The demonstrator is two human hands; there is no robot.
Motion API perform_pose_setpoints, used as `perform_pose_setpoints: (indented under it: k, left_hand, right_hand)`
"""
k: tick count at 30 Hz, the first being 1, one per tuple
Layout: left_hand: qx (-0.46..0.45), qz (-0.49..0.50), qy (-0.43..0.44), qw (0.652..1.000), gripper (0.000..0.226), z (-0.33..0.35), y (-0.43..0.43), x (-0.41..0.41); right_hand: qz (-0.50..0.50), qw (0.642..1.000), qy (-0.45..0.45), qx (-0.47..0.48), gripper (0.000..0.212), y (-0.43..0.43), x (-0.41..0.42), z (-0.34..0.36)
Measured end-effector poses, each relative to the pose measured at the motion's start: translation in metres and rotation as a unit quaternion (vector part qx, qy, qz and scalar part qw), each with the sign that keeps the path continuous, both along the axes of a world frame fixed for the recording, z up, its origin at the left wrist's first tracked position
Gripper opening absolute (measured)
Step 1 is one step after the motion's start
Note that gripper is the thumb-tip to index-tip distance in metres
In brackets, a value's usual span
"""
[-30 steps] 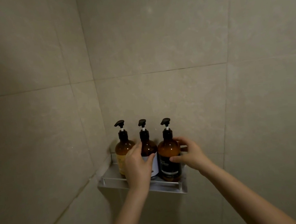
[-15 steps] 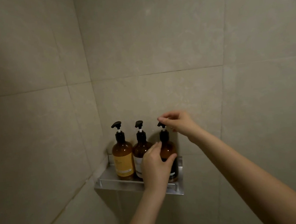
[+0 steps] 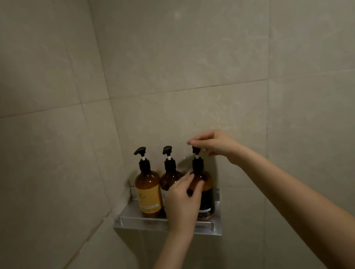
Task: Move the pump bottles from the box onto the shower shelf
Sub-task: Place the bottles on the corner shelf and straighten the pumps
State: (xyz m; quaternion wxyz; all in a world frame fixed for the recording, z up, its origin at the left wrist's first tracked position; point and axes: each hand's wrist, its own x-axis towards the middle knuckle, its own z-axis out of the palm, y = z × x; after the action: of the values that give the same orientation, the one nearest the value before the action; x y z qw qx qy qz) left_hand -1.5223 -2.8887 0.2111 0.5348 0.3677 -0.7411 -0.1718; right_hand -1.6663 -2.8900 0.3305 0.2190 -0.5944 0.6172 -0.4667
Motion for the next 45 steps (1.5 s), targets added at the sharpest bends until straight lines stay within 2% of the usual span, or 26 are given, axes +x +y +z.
perform_pose_setpoints:
  k: [3, 6, 9, 12, 15, 26, 29, 31, 33, 35, 37, 41, 45]
  left_hand:
    - [-0.009, 0.087, 0.13, 0.988, 0.025, 0.007, -0.013, 0.026]
    - [0.048, 0.146, 0.21, 0.966, 0.029, 0.015, -0.037, 0.053]
    - [0.122, 0.162, 0.163, 0.966, 0.046, 0.015, -0.058, 0.072]
    - [0.167, 0.119, 0.119, 0.971, 0.058, 0.01, -0.068, 0.078]
    - [0.166, 0.079, 0.121, 0.975, 0.053, 0.007, -0.071, 0.079]
    - [0.155, 0.059, 0.137, 0.977, 0.05, 0.003, -0.075, 0.081]
    - [0.163, 0.059, 0.139, 0.975, 0.049, 0.003, -0.076, 0.081]
    - [0.165, 0.063, 0.135, 0.975, 0.043, 0.003, -0.076, 0.083]
    - [0.163, 0.07, 0.132, 0.975, 0.036, 0.004, -0.079, 0.087]
    - [0.166, 0.066, 0.132, 0.975, 0.036, 0.005, -0.083, 0.09]
    - [0.176, 0.054, 0.135, 0.974, 0.038, 0.007, -0.086, 0.093]
    - [0.195, 0.035, 0.121, 0.973, 0.039, 0.007, -0.091, 0.095]
    - [0.204, 0.028, 0.116, 0.972, 0.04, 0.008, -0.094, 0.097]
  right_hand:
    - [0.002, 0.997, -0.009, -0.082, 0.026, -0.007, 0.005, 0.013]
    - [0.036, 0.996, 0.053, -0.059, 0.025, -0.019, 0.023, 0.024]
    - [0.055, 0.992, 0.114, -0.007, 0.028, -0.033, 0.041, 0.026]
    - [0.051, 0.989, 0.136, 0.022, 0.026, -0.043, 0.05, 0.024]
    - [0.042, 0.989, 0.133, 0.037, 0.025, -0.046, 0.051, 0.024]
    - [0.026, 0.994, 0.101, 0.035, 0.027, -0.052, 0.05, 0.018]
    - [0.018, 0.993, 0.112, -0.013, 0.031, -0.044, 0.047, 0.024]
    - [-0.02, 0.993, 0.015, -0.113, 0.027, -0.031, 0.035, 0.024]
    - [-0.089, 0.966, -0.124, -0.207, 0.018, -0.011, 0.019, 0.006]
    - [-0.147, 0.941, -0.192, -0.237, 0.01, 0.01, 0.006, -0.032]
    - [-0.168, 0.948, -0.192, -0.191, 0.012, 0.024, -0.002, -0.077]
    - [-0.119, 0.984, -0.123, -0.043, 0.043, 0.036, 0.0, -0.133]
    - [-0.136, 0.983, -0.111, -0.056, 0.05, 0.035, 0.008, -0.14]
